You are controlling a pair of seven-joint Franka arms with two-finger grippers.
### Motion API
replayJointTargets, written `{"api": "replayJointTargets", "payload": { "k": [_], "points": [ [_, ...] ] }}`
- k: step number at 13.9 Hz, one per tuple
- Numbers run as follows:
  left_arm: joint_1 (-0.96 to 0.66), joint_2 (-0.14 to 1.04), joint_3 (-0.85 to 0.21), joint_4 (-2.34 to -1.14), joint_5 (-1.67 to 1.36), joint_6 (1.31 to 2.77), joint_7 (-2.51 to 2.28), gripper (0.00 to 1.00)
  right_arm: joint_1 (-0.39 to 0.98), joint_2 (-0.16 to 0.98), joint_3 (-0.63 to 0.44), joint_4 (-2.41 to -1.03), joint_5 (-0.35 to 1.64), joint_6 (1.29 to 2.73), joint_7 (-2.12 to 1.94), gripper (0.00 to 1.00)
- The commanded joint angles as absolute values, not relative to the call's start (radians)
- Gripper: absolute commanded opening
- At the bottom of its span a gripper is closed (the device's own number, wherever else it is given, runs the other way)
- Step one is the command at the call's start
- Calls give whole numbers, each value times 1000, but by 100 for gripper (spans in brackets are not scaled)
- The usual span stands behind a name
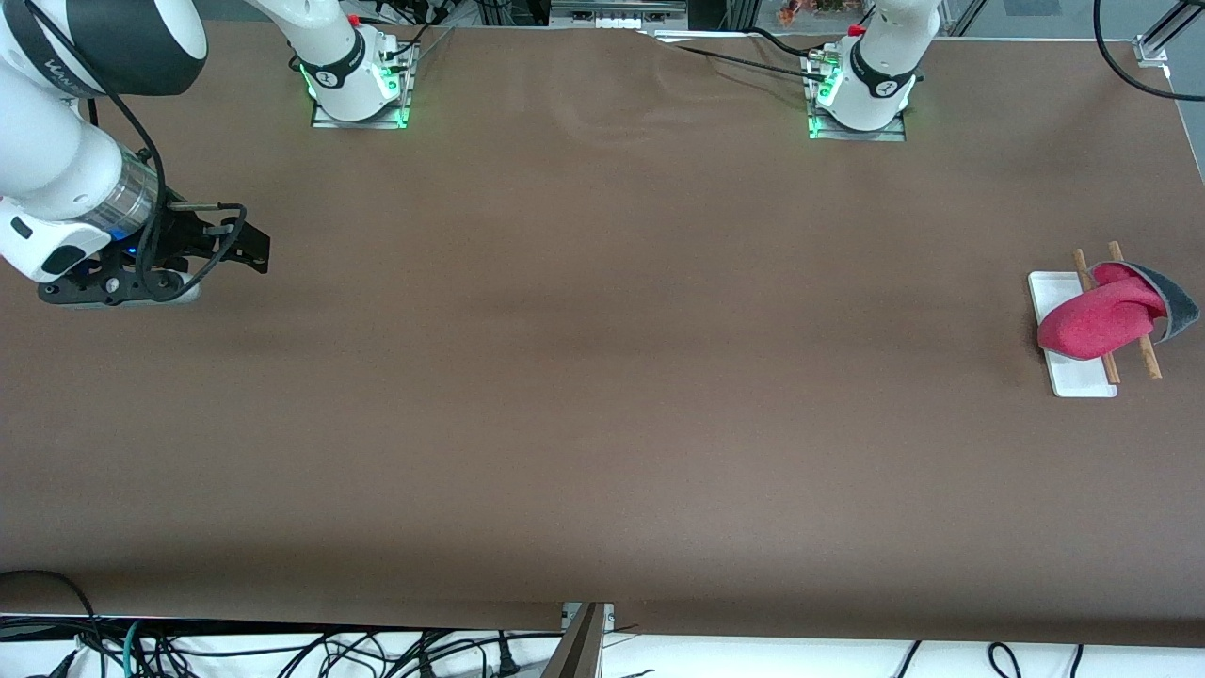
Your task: Pass towel and hang on rack
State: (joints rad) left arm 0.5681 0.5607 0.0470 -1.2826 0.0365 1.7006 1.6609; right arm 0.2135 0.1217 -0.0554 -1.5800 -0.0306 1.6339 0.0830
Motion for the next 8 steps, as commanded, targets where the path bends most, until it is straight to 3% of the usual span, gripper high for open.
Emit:
{"api": "replayJointTargets", "payload": {
  "k": [1,8],
  "points": [
    [509,474,40,-1293,66,1585,1510,100,215,130,-52,-1554,-37,1612,97,100],
    [269,341,-6,-1295,52,1451,892,100,215,130,-52,-1554,-37,1612,98,100]
  ]
}}
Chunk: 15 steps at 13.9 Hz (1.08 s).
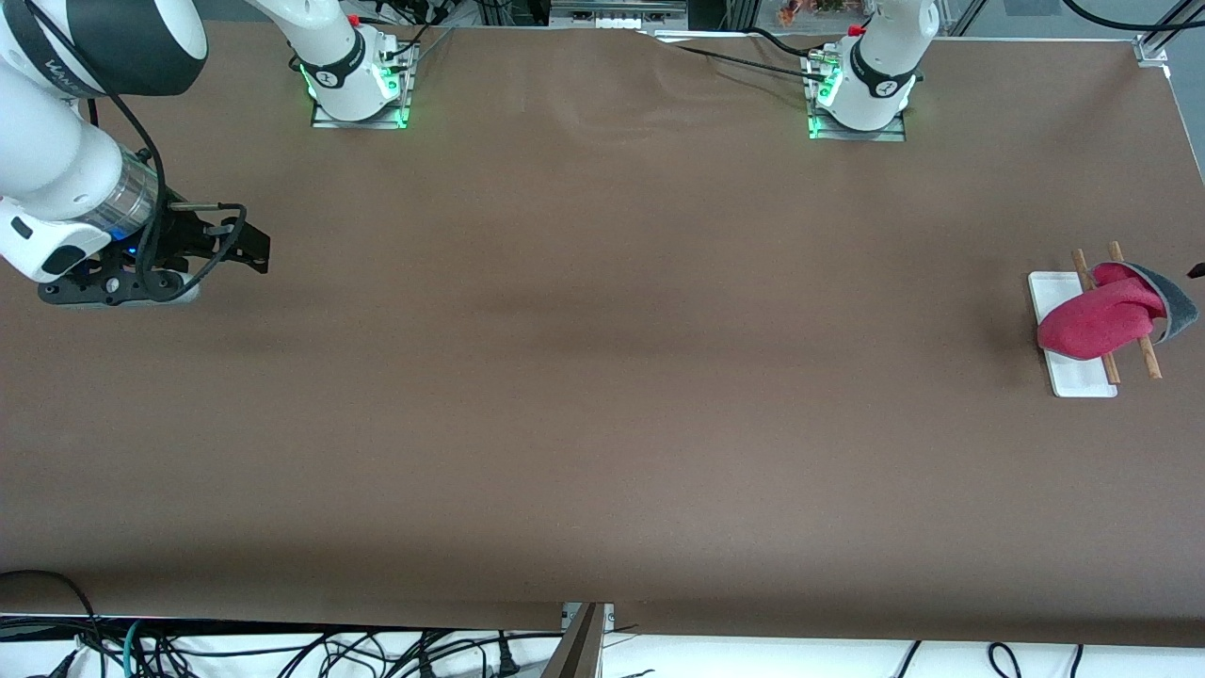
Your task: Pass towel and hang on rack
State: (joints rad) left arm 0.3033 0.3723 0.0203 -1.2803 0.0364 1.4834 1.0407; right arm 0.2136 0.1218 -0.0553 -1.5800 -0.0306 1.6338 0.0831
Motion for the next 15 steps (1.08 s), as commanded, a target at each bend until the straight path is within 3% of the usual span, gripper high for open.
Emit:
{"api": "replayJointTargets", "payload": {
  "k": [1,3,6,9,12,15],
  "points": [
    [264,339,-52,-1295,52,1433,793,100,215,130,-52,-1554,-37,1612,98,100],
    [253,310,-130,-1316,52,1408,625,100,215,130,-52,-1554,-37,1612,98,100],
    [131,215,-133,-1409,51,1416,303,100,213,130,-52,-1554,-37,1612,100,100],
    [92,82,-132,-1573,-18,1532,48,100,213,130,-54,-1554,-37,1612,100,100],
    [37,-37,-114,-1735,-11,1690,-110,100,212,130,-52,-1554,-37,1612,100,100],
    [-32,-38,-35,-1736,-20,1689,-106,100,213,130,-54,-1554,-37,1612,100,100]
  ]
}}
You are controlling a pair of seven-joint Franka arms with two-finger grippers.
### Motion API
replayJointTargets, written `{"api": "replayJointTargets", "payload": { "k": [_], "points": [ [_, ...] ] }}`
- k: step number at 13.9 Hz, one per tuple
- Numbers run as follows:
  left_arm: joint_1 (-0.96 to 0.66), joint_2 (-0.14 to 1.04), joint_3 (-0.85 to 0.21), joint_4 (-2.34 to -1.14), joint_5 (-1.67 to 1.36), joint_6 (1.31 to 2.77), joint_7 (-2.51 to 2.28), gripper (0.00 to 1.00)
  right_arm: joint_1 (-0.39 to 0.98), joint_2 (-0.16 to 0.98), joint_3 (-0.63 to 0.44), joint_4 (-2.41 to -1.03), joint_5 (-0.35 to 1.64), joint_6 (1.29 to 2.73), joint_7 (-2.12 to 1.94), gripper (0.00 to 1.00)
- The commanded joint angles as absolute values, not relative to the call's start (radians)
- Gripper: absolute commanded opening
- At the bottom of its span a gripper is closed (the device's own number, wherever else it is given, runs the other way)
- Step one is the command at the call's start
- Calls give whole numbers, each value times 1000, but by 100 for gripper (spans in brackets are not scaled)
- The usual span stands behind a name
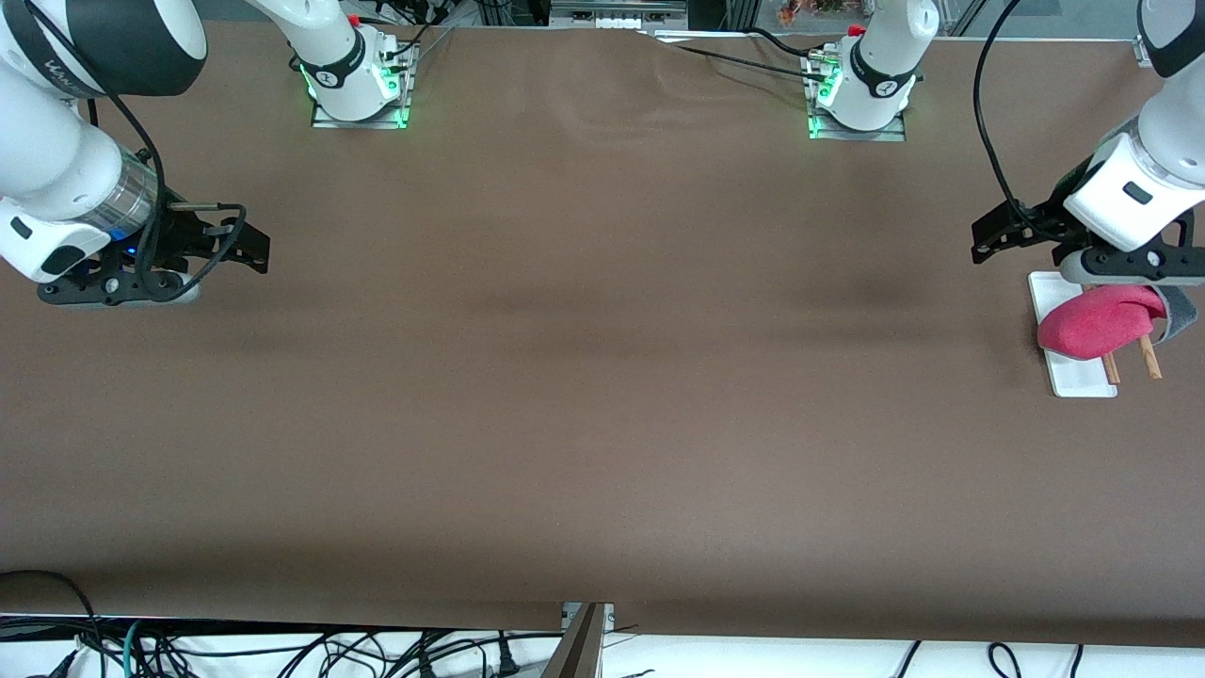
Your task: Pass towel and hang on rack
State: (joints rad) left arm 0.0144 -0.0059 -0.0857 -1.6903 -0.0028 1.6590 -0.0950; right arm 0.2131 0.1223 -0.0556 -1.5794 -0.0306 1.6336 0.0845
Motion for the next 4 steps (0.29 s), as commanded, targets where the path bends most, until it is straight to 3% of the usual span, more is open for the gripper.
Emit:
{"api": "replayJointTargets", "payload": {
  "k": [1,4],
  "points": [
    [-34,-38,-35,-1736,-20,1687,-106,100,212,130,-54,-1554,-37,1612,100,100],
    [-34,-29,-35,-1733,-14,1687,-104,100,212,130,-54,-1554,-37,1612,100,100]
  ]
}}
